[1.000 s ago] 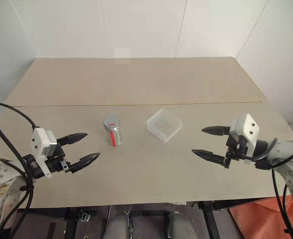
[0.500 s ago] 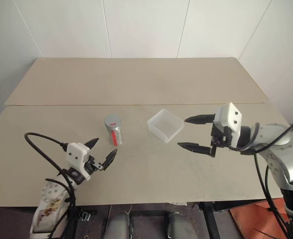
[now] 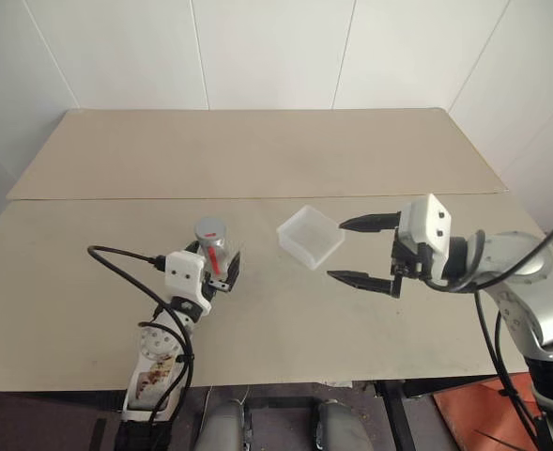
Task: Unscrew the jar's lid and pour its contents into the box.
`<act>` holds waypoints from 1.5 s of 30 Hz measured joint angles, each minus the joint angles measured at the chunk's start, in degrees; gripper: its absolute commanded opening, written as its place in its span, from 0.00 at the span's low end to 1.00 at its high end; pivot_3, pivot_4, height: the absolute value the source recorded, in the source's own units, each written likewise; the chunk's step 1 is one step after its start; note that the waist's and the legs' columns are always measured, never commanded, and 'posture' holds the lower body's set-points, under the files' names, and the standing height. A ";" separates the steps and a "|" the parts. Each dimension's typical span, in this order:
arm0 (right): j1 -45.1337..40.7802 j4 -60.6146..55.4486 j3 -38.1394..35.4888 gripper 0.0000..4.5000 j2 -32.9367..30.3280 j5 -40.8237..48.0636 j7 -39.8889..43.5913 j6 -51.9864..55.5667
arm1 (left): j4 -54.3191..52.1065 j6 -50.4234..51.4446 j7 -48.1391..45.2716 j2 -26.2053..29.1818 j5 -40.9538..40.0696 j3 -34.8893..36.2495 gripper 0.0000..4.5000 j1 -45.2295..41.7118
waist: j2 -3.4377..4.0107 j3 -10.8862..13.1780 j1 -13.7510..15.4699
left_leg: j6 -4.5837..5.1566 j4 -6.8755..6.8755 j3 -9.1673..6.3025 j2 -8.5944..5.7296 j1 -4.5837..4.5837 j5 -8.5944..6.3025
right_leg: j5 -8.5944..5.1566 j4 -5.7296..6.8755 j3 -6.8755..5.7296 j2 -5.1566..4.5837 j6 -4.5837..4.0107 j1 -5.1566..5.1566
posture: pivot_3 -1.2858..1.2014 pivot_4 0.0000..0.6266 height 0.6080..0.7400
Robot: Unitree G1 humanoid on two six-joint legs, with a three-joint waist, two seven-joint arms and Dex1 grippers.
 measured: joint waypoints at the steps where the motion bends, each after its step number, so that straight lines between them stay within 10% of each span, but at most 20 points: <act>1: 0.25 -0.30 0.00 1.00 0.00 0.09 0.02 -0.04 | 0.14 -0.01 0.45 -0.18 0.33 -0.12 1.00 -0.52 | 0.00 0.00 0.03 | 0.00 0.00 -0.01 0.00 -0.01 0.00 | 0.00 0.00 -0.01 0.00 0.00 0.00 | 0.52 0.24 1.00; 7: 0.91 -0.63 -0.53 1.00 -0.03 0.43 0.02 -0.11 | 2.12 -0.64 2.81 -1.20 1.10 -0.17 1.00 -1.77 | 0.00 0.00 0.01 | 0.00 0.00 -0.01 0.00 0.00 0.00 | 0.00 0.01 -0.01 0.00 0.00 0.00 | 0.52 0.24 1.00; 14: 1.53 -1.46 -0.94 1.00 -0.12 0.44 -0.04 -0.12 | 3.75 -3.15 5.16 -2.59 2.09 -0.38 0.57 -3.75 | 0.00 0.00 0.02 | 0.00 0.00 -0.01 -0.01 -0.01 0.00 | 0.00 -0.01 -0.01 0.00 0.01 0.00 | 0.52 0.24 1.00; 24: 1.62 -3.54 -1.79 1.00 0.51 1.04 -0.62 -0.11 | 4.46 -2.47 0.80 -0.42 -1.88 -0.30 0.49 -7.15 | -0.01 0.00 0.01 | 0.00 0.01 -0.02 -0.01 -0.02 0.00 | 0.00 0.02 -0.04 0.02 0.01 -0.01 | 0.52 0.24 1.00; 34: -13.04 -0.89 5.90 1.00 11.81 2.25 -4.60 3.12 | 6.84 13.04 -41.29 29.57 -30.76 9.36 0.49 -19.91 | 0.02 0.01 -1.42 | -0.10 -0.02 0.02 -0.03 0.01 0.06 | -0.01 0.08 -0.05 0.13 0.01 -0.08 | 0.52 0.24 1.00; 45: -26.63 8.11 11.43 1.00 25.62 3.20 -13.18 14.10 | 20.89 10.64 -65.37 26.61 -32.80 3.01 0.49 -32.16 | 0.02 0.01 -0.79 | -0.14 -0.04 0.02 -0.03 -0.21 0.09 | 0.00 0.16 -0.28 0.15 0.01 -0.07 | 0.52 0.24 1.00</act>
